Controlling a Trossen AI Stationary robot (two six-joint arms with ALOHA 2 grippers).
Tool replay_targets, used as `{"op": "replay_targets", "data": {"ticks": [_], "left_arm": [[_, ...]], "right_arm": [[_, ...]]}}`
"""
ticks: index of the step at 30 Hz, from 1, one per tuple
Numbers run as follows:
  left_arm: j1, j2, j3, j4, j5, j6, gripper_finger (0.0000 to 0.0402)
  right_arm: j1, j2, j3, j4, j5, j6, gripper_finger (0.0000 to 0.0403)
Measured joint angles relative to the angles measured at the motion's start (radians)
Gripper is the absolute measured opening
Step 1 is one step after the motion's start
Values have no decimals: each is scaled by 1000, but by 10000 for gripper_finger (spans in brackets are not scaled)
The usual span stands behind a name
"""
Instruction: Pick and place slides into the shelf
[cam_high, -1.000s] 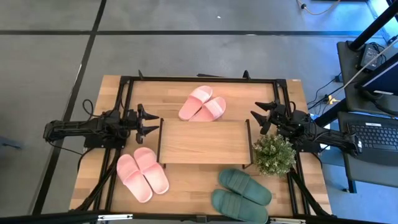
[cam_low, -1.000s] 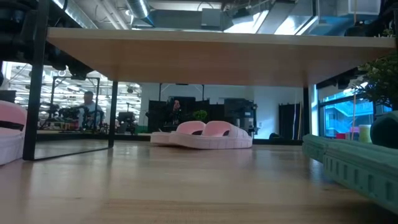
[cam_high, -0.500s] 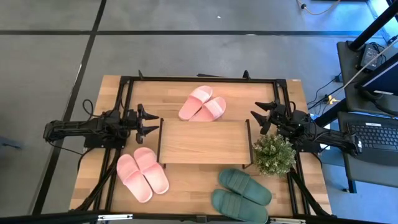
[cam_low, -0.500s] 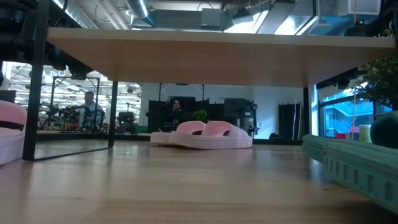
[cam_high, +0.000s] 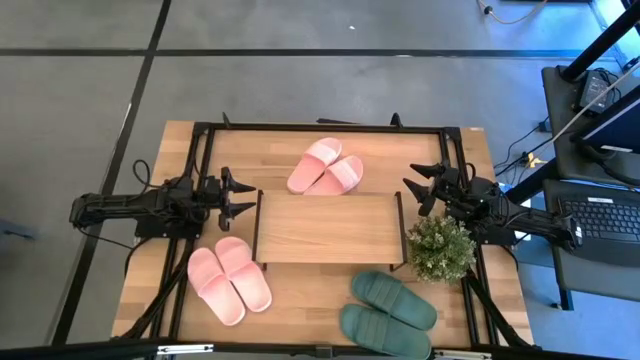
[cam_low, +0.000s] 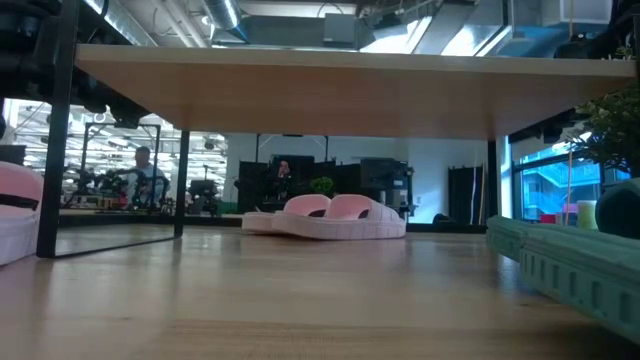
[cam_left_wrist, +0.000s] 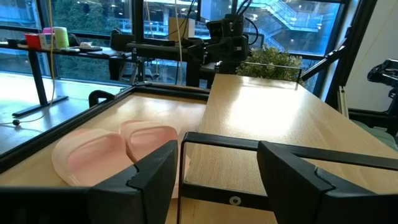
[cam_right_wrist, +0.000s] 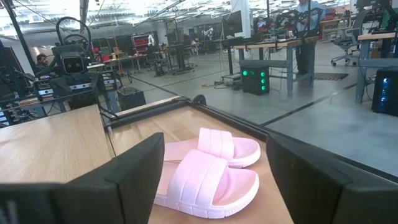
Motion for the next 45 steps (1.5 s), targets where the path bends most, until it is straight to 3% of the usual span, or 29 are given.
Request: {"op": "replay_targets", "data": {"ticks": [35,39,45], "left_arm": [[-1,0,2,53,-2,-53,213],[-3,0,66,154,52,7,213],[-59,25,199,162,82,149,213]], "right_arm": [[0,0,0,0,0,0,282],[0,0,0,0,0,0,282],[0,0,0,0,0,0,282]]}}
